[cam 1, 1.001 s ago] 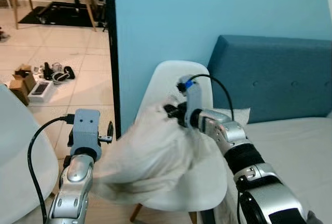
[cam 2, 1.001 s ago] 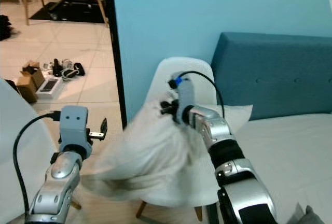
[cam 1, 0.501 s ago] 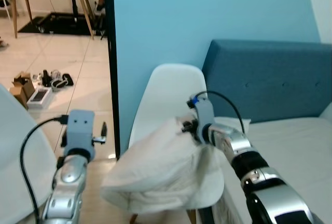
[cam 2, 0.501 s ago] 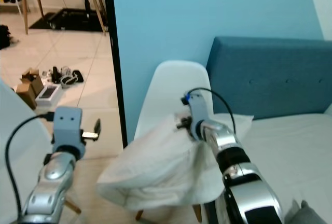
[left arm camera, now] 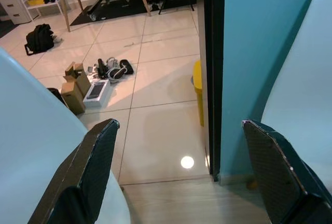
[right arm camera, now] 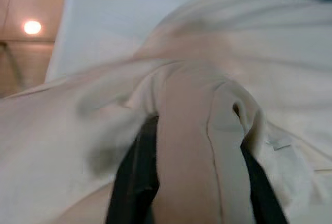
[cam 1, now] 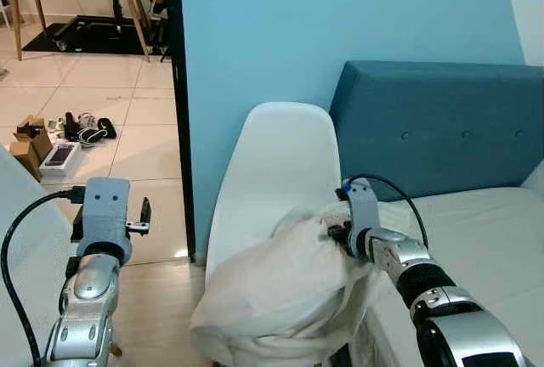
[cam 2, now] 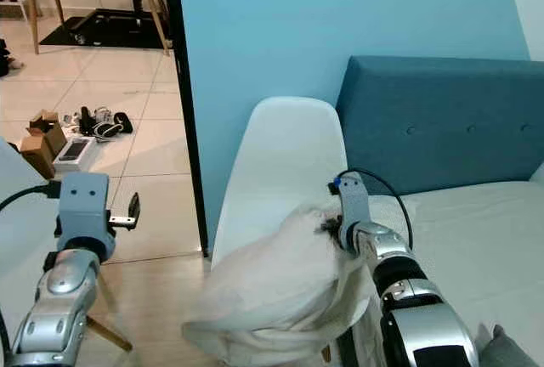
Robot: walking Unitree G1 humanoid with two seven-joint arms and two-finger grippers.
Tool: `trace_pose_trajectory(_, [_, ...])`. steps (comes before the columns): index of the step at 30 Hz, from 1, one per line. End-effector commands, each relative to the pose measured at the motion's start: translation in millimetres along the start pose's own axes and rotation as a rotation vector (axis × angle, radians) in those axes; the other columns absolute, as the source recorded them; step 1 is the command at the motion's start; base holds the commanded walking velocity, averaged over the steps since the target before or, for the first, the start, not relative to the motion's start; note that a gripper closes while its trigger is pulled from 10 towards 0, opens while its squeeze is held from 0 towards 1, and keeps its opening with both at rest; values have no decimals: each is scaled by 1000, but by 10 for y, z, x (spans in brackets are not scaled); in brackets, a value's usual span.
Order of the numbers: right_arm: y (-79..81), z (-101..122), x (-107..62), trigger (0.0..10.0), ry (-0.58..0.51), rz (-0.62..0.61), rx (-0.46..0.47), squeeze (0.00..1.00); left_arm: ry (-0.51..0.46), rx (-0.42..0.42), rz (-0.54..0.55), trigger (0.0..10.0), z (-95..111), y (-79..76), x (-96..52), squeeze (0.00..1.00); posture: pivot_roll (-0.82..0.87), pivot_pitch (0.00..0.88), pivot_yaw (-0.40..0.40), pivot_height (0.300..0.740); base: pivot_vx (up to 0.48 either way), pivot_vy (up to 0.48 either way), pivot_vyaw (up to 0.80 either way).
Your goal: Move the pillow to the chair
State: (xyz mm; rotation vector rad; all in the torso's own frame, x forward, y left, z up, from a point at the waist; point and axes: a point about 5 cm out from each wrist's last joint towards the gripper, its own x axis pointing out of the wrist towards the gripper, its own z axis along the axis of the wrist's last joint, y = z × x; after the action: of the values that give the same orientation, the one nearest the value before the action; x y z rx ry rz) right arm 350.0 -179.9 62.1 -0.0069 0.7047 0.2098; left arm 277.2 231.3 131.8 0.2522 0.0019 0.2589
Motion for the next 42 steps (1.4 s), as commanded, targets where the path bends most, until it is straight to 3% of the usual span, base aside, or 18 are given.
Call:
trace_pose_trajectory(1, [-4, -8, 1, 10000, -10, 14, 28, 1000, -1, 13, -6, 10000, 11, 4, -16, 0, -8, 0, -101, 740, 0, 0, 0])
trace_pose_trajectory(8, [-3, -71, -3, 10000, 31, 66, -32, 1000, -4, -27, -57, 10000, 30, -9, -18, 0, -9, 0, -105, 740, 0, 0, 0])
trace_pose_trajectory(10, [-66, -74, -22, 10000, 41, 46, -75, 1000, -5, -47, -78, 10000, 40, -18, -15, 0, -10, 0, -106, 740, 0, 0, 0])
trace_pose_trajectory(12, [-248, -40, -85, 10000, 50, -9, -156, 1000, -10, -75, -119, 10000, 60, -45, -13, 0, -16, 0, -108, 740, 0, 0, 0])
trace_pose_trajectory(13, [-248, -40, -85, 10000, 50, -9, -156, 1000, -10, -75, -119, 10000, 60, -45, -13, 0, -16, 0, -108, 740, 0, 0, 0])
trace_pose_trajectory(15, [-397, 6, -145, 10000, 62, -62, -259, 1000, -7, -88, -147, 10000, 69, -74, -12, 0, -18, 0, -108, 740, 0, 0, 0])
trace_pose_trajectory(18, [-470, 40, -179, 10000, 62, -87, -295, 1000, -10, -69, -167, 10000, 77, -105, -11, 0, -23, 0, -110, 740, 0, 0, 0])
trace_pose_trajectory(22, [-515, 93, -206, 10000, 43, -99, -281, 1000, -13, -63, -180, 10000, 85, -132, -11, 0, -25, 0, -110, 740, 0, 0, 0])
trace_pose_trajectory(23, [-497, 232, -228, 10000, -37, -57, -157, 1000, -18, -66, -189, 10000, 96, -157, -8, 0, -30, 0, -109, 740, 0, 0, 0])
trace_pose_trajectory(24, [-497, 232, -228, 10000, -37, -57, -157, 1000, -18, -66, -189, 10000, 96, -157, -8, 0, -30, 0, -109, 740, 0, 0, 0])
trace_pose_trajectory(25, [-471, 283, -232, 10000, -67, -23, -96, 1000, -19, -67, -193, 10000, 100, -162, -6, 0, -30, 0, -109, 740, 0, 0, 0])
trace_pose_trajectory(31, [-398, 355, -231, 10000, -107, 58, -14, 1000, -22, -78, -199, 10000, 113, -171, -1, 0, -30, 0, -110, 740, 0, 0, 0])
trace_pose_trajectory(32, [-415, 377, -235, 10000, -135, 38, -5, 506, -24, -116, -213, 10000, 131, -190, -4, 0, -30, 0, -110, 740, 0, 0, 0])
trace_pose_trajectory(34, [-432, 391, -239, 10000, -155, 19, 0, 506, -27, -144, -224, 10000, 144, -205, -6, 0, -30, 0, -110, 740, 0, 0, 0])
trace_pose_trajectory(35, [-447, 401, -241, 10000, -178, 1, 24, 0, -31, -174, -244, 10000, 161, -227, -12, 0, -30, 0, -110, 740, 0, 0, -688])
trace_pose_trajectory(37, [-446, 398, -232, 10000, -195, -21, 42, 0, -29, -220, -308, 10000, 176, -293, -38, 0, -32, 0, -109, 740, 0, 0, -700])
trace_pose_trajectory(42, [-429, 370, -213, 10000, -196, -33, 54, 0, -23, -211, -384, 10000, 171, -378, -80, 0, -31, 0, -108, 740, 0, 0, -700])
